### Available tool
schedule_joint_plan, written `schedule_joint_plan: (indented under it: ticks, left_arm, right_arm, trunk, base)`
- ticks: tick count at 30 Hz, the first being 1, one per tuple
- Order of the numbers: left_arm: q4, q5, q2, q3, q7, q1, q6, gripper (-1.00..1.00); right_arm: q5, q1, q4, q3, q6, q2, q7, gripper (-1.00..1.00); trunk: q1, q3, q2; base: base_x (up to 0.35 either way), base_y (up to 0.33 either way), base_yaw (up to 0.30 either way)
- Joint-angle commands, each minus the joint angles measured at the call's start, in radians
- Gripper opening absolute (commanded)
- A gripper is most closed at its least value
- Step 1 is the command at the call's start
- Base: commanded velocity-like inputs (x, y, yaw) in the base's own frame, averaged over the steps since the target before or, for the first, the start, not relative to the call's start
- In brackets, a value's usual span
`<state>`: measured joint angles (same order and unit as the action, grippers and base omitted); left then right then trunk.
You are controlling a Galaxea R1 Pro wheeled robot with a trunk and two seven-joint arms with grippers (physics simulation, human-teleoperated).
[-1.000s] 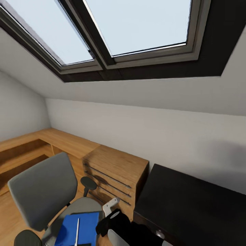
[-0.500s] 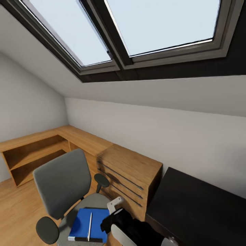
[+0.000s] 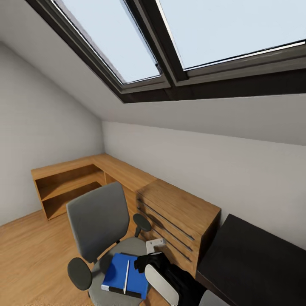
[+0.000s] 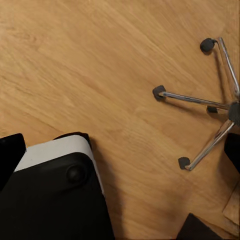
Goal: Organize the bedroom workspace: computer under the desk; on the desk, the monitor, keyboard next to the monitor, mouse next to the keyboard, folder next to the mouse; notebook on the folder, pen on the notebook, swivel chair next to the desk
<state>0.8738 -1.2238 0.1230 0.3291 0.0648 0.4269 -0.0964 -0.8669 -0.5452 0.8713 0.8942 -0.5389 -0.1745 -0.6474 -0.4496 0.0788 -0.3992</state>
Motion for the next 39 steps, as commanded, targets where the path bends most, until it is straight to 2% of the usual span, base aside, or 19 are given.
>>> schedule_joint_plan:
  ticks: [1, 4, 5, 10, 15, 22, 25, 33, 34, 35, 36, 39]
  left_arm:
    - [0.043, -0.008, 0.000, 0.002, 0.048, 0.001, -0.016, 1.00]
    - [0.141, -0.008, -0.001, 0.005, 0.152, 0.002, -0.048, 1.00]
    - [0.242, -0.008, -0.004, 0.006, 0.274, 0.003, -0.076, 1.00]
    - [0.290, -0.006, -0.011, 0.003, 0.346, 0.002, -0.083, 1.00]
    - [0.304, -0.006, -0.016, 0.000, 0.375, 0.001, -0.081, 1.00]
    - [0.307, -0.004, -0.019, -0.001, 0.380, 0.001, -0.079, 1.00]
    - [0.300, -0.001, -0.020, -0.004, 0.380, 0.001, -0.075, 1.00]
    - [0.296, 0.000, -0.019, -0.007, 0.380, 0.001, -0.073, 1.00]
    - [0.296, 0.001, -0.019, -0.008, 0.380, 0.002, -0.073, 1.00]
    - [0.296, 0.001, -0.019, -0.008, 0.380, 0.002, -0.073, 1.00]
    - [0.296, 0.001, -0.019, -0.009, 0.380, 0.001, -0.073, 1.00]
    - [0.295, 0.001, -0.019, -0.009, 0.380, 0.001, -0.073, 1.00]
  right_arm:
    - [-0.011, -0.001, 0.000, 0.002, 0.000, 0.000, -0.010, 1.00]
    - [-0.017, -0.001, 0.000, 0.001, 0.002, 0.000, -0.013, 1.00]
    - [-0.020, -0.001, 0.000, -0.002, 0.004, 0.000, -0.020, 1.00]
    - [-0.026, -0.002, 0.000, -0.006, 0.005, 0.000, -0.035, 1.00]
    - [-0.037, -0.002, 0.000, -0.008, 0.005, 0.000, -0.043, 1.00]
    - [-0.044, -0.003, -0.019, -0.060, 0.004, 0.000, -0.054, 1.00]
    - [-0.044, -0.004, -0.036, -0.108, 0.005, 0.000, -0.058, 1.00]
    - [-0.046, -0.013, -0.086, -0.197, 0.006, 0.000, -0.059, 1.00]
    - [-0.046, -0.018, -0.100, -0.232, 0.009, 0.000, -0.063, 1.00]
    - [-0.046, -0.018, -0.100, -0.232, 0.009, 0.000, -0.063, 1.00]
    - [-0.046, -0.028, -0.114, -0.273, 0.012, 0.000, -0.073, 1.00]
    - [-0.049, -0.050, -0.141, -0.327, 0.015, 0.000, -0.092, 1.00]
  trunk:
    - [0.000, 0.000, -0.001]
    - [0.000, -0.001, -0.001]
    - [0.000, -0.001, -0.001]
    - [0.000, -0.001, -0.001]
    - [0.000, -0.001, -0.001]
    - [0.000, -0.002, -0.001]
    - [0.000, -0.003, -0.001]
    - [0.000, -0.003, -0.001]
    - [0.000, -0.003, -0.001]
    - [0.000, -0.003, -0.001]
    - [0.000, -0.003, -0.001]
    - [0.000, -0.003, -0.001]
  base:
    - [0.000, 0.000, 0.277]
    - [0.000, 0.000, 0.277]
    - [0.000, 0.000, 0.276]
    - [0.000, 0.000, 0.276]
    - [0.000, 0.000, 0.276]
    - [0.005, 0.002, 0.273]
    - [0.160, 0.127, 0.110]
    - [0.232, 0.196, 0.030]
    - [0.255, 0.217, 0.008]
    - [0.255, 0.217, 0.008]
    - [0.260, 0.220, 0.005]
    - [0.262, 0.221, 0.003]
